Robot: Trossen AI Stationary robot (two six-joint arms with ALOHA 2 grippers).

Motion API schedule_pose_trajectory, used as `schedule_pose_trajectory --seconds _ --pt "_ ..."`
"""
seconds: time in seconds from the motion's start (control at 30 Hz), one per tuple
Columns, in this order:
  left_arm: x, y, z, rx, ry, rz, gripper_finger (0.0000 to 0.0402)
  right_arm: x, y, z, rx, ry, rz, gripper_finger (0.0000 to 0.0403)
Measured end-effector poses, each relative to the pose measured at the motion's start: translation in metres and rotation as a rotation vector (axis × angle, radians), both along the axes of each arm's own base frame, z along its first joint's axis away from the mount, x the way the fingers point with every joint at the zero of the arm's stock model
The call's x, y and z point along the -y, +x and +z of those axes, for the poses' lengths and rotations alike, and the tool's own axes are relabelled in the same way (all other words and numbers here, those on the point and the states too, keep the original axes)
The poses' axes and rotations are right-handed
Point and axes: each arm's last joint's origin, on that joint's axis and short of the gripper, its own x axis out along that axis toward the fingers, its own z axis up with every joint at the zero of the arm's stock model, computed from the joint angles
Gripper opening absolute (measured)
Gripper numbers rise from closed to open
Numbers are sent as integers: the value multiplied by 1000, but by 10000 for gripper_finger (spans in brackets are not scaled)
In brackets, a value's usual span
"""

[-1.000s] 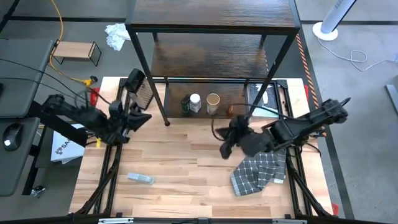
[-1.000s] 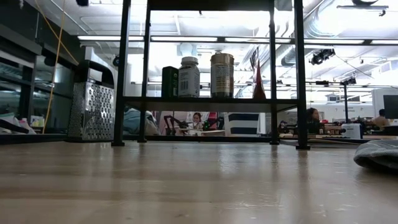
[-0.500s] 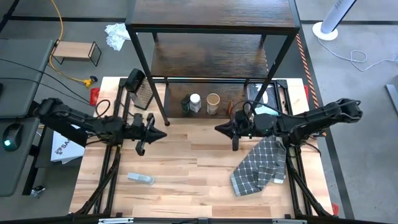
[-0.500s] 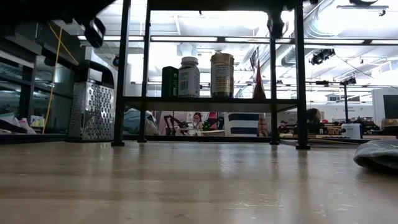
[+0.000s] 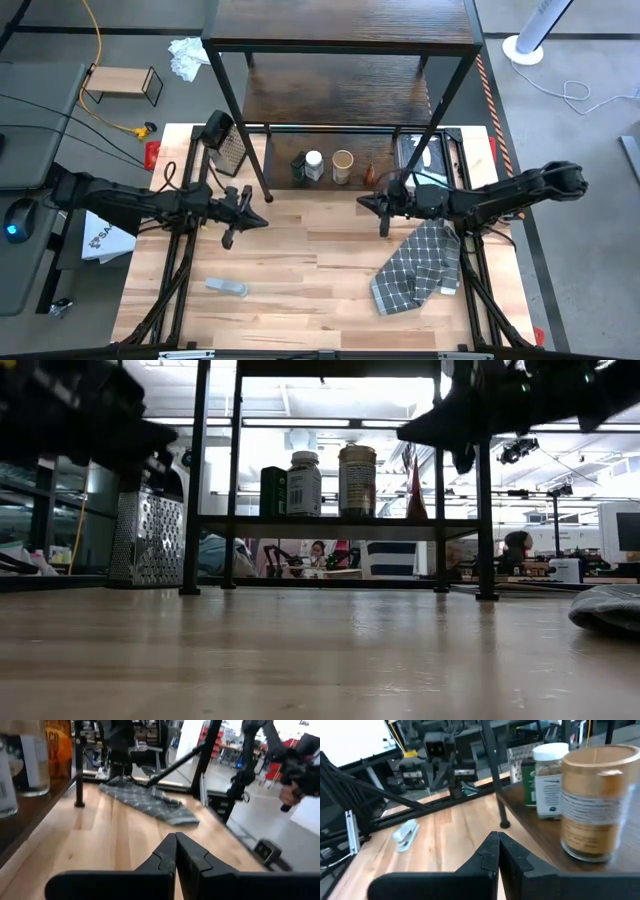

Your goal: Shelf spices

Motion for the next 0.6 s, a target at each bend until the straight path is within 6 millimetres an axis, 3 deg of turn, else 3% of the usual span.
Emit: schedule_pose_trajectory --seconds 0.2,0.6 --pt "-2 -9 -26 -41 54 71 0 11 -14 -26 -5 -17 -41 0" --pt "-2 -12 -40 -192 69 70 0 27 -51 -84 -177 4 -44 0"
